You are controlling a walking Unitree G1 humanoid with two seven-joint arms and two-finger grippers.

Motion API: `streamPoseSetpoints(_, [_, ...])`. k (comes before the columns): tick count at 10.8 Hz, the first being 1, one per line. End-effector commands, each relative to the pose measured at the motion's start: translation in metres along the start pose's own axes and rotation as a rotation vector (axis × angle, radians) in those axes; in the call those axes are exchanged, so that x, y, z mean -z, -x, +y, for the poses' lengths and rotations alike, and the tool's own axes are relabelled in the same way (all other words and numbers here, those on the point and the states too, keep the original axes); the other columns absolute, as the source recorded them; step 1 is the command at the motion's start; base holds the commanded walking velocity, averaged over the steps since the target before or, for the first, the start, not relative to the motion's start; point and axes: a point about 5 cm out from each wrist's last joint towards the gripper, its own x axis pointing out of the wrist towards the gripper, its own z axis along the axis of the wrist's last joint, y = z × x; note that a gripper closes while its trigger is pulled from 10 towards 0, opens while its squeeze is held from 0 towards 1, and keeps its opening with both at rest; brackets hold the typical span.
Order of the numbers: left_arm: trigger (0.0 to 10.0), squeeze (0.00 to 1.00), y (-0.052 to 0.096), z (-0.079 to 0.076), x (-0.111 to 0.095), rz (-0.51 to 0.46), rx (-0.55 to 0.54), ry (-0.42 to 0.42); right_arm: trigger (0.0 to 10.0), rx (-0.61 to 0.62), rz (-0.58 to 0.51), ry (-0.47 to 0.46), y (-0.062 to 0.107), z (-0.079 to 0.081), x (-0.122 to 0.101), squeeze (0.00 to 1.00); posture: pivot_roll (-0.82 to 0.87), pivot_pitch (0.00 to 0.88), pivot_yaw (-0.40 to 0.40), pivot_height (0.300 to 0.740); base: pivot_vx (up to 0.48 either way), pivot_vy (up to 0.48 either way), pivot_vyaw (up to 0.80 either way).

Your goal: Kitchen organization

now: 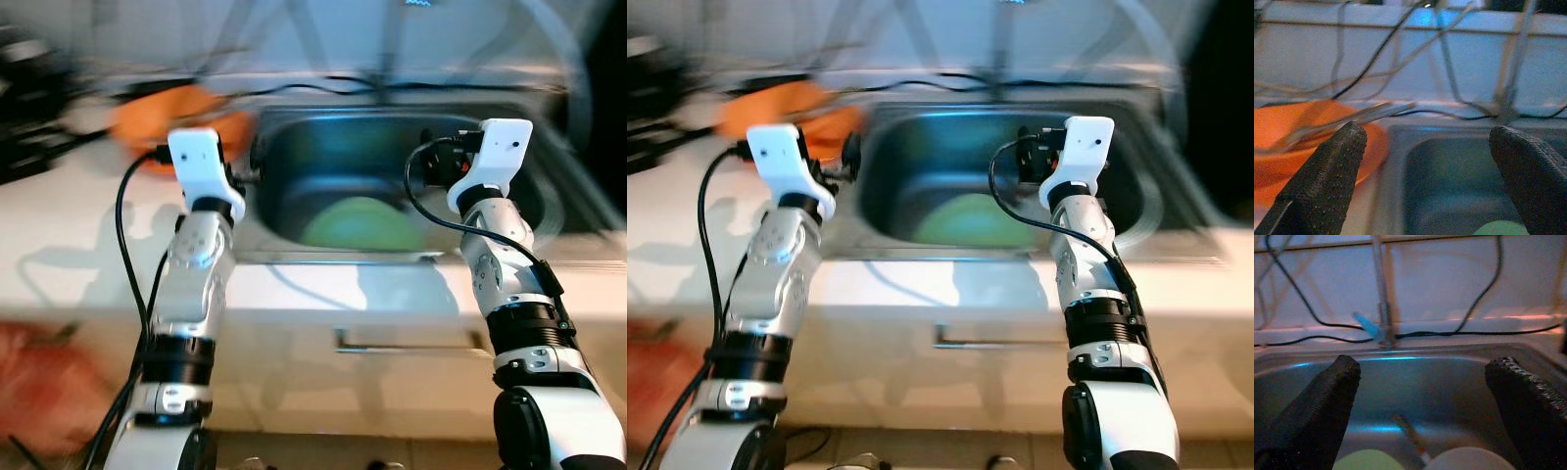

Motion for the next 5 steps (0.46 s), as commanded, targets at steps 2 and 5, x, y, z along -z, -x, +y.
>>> streamPoseSetpoints(2, [10.0, 0.0, -0.0034, 0.0091, -0.0043, -0.001, -0.032, 0.008, 10.0, -0.036, -0.057, -0.012, -0.004, 0.0093, -0.0159, 0.82, 0.15, 0.0, 0.053, 0.74, 0.0, 0.0, 0.0])
streamPoseSetpoints(5, [10.0, 0.0, -0.0061, 0.0102, -0.0054, 0.007, -0.029, 0.007, 10.0, -0.043, -0.057, -0.013, -0.0042, 0.0112, -0.0164, 0.8, 0.15, 0.0, 0.056, 0.74, 0.0, 0.24, 0.0])
